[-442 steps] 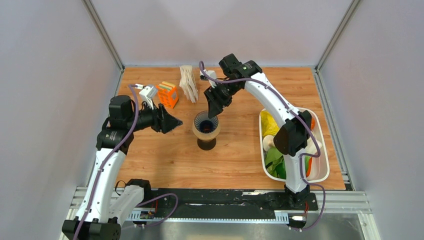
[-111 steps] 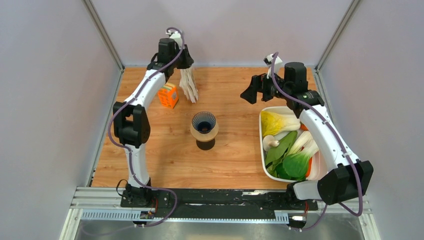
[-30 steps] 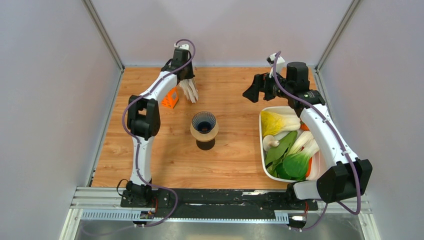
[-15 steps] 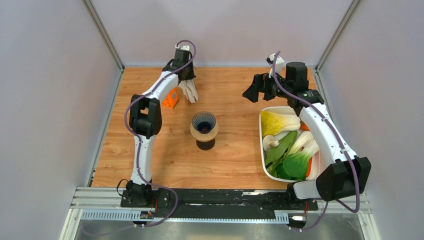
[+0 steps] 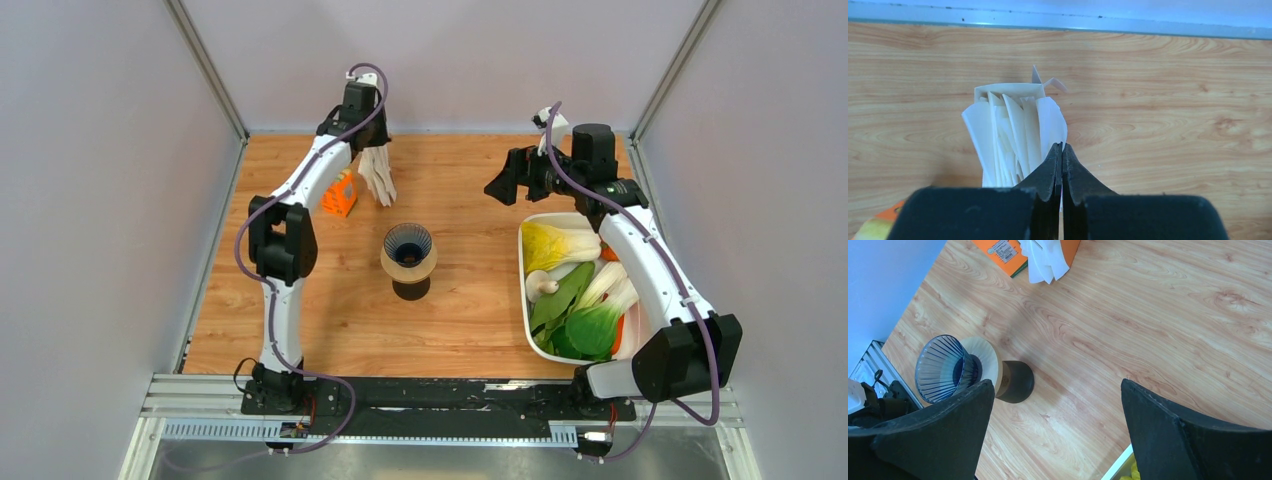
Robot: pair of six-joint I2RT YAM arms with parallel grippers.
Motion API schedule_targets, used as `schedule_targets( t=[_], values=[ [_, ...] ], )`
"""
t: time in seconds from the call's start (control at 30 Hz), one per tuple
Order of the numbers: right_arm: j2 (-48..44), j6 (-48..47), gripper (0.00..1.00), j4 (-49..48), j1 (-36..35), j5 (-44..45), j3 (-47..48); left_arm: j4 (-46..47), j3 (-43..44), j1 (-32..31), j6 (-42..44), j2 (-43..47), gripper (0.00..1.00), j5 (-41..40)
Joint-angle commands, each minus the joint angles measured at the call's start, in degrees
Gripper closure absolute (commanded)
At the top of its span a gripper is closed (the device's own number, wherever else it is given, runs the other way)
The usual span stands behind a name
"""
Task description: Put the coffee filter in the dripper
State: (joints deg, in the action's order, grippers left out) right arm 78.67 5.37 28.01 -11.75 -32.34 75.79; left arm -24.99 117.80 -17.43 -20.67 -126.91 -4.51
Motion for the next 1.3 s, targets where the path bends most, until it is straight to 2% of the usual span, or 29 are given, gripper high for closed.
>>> schedule_targets(
  t=[0.0, 0.27, 0.43, 0.57, 0.8, 0.93, 1.0, 1.03, 1.07, 1.13, 1.17, 1.27],
  values=[
    [-0.5, 0.5, 0.0, -2.2, 0.4, -1.7, 2.3, -1.1, 2.4, -0.4, 1.5, 8.2, 1.0, 1.5],
    [-0.4, 0.7, 0.0, -2.2, 0.4, -3.1, 3.3, -2.5, 2.6, -0.4, 5.2, 11.9, 1.0, 2.3],
    [-1.3, -0.6, 0.0, -2.1, 0.5, -4.2, 3.2, 0.5, -0.9, -0.3, 7.0, 15.2, 1.0, 9.1],
    [-2.5, -3.6, 0.0, -1.9, 0.7, -5.9, 3.6, 3.1, -3.7, -0.3, 10.5, 20.2, 1.0, 19.2],
    [-4.8, -11.4, 0.0, 0.6, 1.1, -7.0, 6.9, -2.3, -7.7, -0.2, 26.3, 28.7, 1.0, 48.6],
    [-5.2, -14.4, 0.0, 4.9, 1.5, -7.4, 10.7, -7.4, -12.8, -0.6, 39.8, 34.6, 1.0, 59.4],
    [-4.9, -15.0, 0.0, 7.8, 2.8, -7.0, 13.1, -15.9, -11.8, -1.3, 51.0, 36.4, 1.0, 61.1],
    [-4.6, -15.0, 0.0, 9.2, 3.8, -7.3, 14.5, -23.5, -10.1, -1.7, 60.1, 36.8, 1.0, 60.8],
    [-4.4, -15.0, 0.0, 10.6, 4.7, -7.8, 15.8, -27.1, -9.8, -3.0, 64.7, 37.2, 1.0, 59.1],
    [-3.7, -14.3, 0.0, 12.9, 6.5, -8.8, 18.3, -35.0, -11.0, -6.2, 83.9, 39.3, 1.0, 53.1],
    [-3.3, -13.6, 0.0, 13.7, 7.1, -9.1, 19.3, -38.5, -13.0, -7.7, 88.1, 41.4, 1.0, 46.8],
    [-2.8, -11.1, 0.0, 14.9, 7.5, -10.9, 21.2, -40.3, -19.3, -15.8, 107.8, 47.6, 1.0, 33.4]
  ],
)
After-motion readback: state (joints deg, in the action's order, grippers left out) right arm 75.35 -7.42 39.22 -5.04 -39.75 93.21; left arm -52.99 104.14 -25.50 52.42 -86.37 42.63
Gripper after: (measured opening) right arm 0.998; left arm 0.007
